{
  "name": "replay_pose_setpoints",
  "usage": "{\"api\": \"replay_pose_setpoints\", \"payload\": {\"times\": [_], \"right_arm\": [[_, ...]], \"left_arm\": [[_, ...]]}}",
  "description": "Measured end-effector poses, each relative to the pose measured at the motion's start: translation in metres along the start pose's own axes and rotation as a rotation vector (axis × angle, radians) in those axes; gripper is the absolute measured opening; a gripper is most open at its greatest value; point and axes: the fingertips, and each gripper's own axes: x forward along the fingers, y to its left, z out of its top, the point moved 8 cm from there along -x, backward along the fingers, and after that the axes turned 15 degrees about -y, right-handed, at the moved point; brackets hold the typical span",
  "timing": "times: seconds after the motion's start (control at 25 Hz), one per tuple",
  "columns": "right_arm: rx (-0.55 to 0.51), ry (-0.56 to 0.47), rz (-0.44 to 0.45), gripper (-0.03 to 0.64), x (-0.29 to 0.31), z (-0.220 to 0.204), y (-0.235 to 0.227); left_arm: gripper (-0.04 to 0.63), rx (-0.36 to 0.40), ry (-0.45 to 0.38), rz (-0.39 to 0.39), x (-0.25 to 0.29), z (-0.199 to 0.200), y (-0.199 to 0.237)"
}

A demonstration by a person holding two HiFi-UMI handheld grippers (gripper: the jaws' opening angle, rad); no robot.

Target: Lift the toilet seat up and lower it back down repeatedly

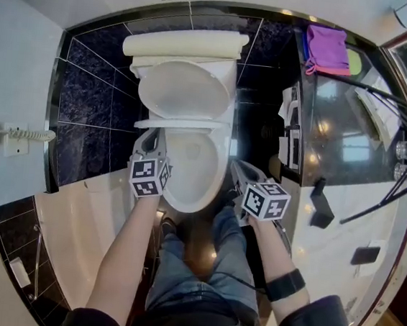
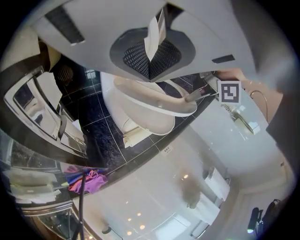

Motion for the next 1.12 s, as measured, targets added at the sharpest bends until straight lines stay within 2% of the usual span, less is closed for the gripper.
{"api": "replay_pose_setpoints", "payload": {"times": [0.28, 0.6, 0.84, 1.12], "right_arm": [[-0.099, 0.004, 0.036, 0.013, -0.001, 0.016, 0.001], [-0.137, 0.012, 0.046, 0.012, -0.003, 0.03, -0.009], [-0.149, 0.002, 0.045, 0.012, -0.003, 0.036, -0.008], [-0.188, -0.013, 0.051, 0.014, -0.012, 0.042, 0.012]], "left_arm": [[0.0, 0.043, -0.027, 0.017, 0.046, 0.016, 0.012], [0.0, 0.061, -0.006, 0.024, 0.075, 0.023, 0.015], [0.0, 0.069, 0.017, 0.008, 0.062, 0.022, 0.01], [0.0, 0.109, 0.026, -0.04, 0.014, 0.037, 0.001]]}}
